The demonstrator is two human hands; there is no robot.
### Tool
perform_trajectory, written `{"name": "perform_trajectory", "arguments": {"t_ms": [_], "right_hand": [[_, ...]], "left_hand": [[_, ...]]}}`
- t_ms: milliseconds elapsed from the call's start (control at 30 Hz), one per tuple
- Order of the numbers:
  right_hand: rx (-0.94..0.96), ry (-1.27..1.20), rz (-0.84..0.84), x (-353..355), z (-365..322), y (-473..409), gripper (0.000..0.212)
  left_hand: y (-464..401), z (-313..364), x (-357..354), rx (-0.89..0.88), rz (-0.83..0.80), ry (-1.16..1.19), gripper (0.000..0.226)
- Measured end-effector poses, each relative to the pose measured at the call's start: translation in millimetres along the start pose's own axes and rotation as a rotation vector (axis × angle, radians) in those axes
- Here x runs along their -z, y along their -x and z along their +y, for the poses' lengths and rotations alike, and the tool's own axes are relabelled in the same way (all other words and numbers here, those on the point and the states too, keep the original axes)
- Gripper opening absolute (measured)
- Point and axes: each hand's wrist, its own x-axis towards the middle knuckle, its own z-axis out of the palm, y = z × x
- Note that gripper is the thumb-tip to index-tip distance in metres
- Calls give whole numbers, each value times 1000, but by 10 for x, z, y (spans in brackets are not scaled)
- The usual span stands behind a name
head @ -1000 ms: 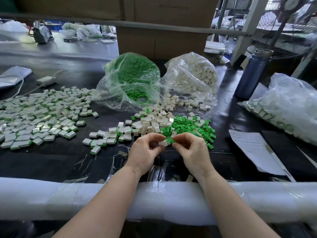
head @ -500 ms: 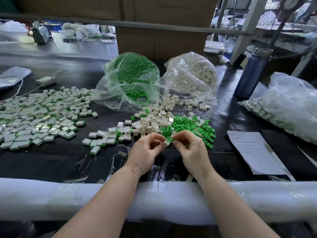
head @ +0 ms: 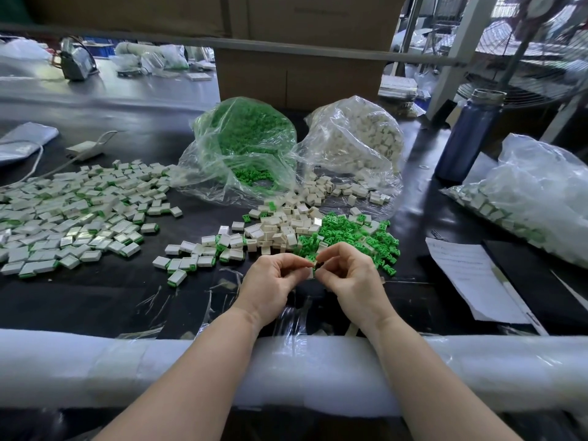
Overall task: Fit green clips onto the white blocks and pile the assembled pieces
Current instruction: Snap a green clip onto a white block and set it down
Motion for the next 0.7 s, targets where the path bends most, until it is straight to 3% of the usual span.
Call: {"name": "perform_trajectory", "arguments": {"t_ms": [400,700], "right_hand": [[-42,-63,-52,31,-20,-1,30],[-41,-39,-78,49,-7,-2,32]], "left_hand": [[16,16,-19,-30,-47,-5,24],[19,16,-31,-86,-76,-116,9]]}}
